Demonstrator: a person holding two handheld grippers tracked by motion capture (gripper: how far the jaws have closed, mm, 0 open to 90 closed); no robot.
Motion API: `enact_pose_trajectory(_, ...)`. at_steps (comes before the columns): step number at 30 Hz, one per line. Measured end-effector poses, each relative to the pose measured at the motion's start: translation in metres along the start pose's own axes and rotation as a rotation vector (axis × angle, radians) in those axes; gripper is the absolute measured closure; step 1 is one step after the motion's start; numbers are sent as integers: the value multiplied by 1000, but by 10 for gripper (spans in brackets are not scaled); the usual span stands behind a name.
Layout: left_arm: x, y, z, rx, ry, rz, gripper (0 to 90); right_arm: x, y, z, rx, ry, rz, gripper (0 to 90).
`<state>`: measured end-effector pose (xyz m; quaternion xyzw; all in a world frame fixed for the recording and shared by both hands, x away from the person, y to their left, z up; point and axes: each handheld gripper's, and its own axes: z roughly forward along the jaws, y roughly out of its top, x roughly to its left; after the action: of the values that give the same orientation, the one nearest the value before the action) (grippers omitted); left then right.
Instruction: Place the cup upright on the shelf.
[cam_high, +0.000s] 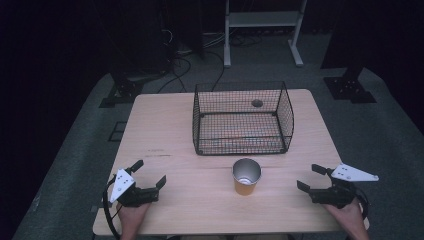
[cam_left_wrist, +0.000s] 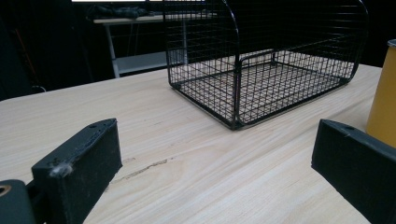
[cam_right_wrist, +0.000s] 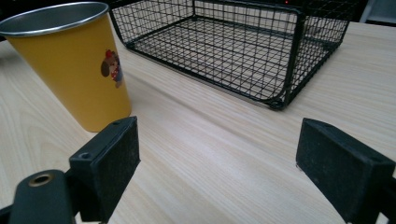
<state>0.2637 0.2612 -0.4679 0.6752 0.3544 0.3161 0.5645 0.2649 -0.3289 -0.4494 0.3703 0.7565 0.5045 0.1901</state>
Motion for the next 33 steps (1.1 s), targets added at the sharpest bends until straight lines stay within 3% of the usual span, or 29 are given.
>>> enact_pose_trajectory(33, 0, 0, -1, -5, -3, 2, 8, 35, 14, 12, 25, 76, -84, 125)
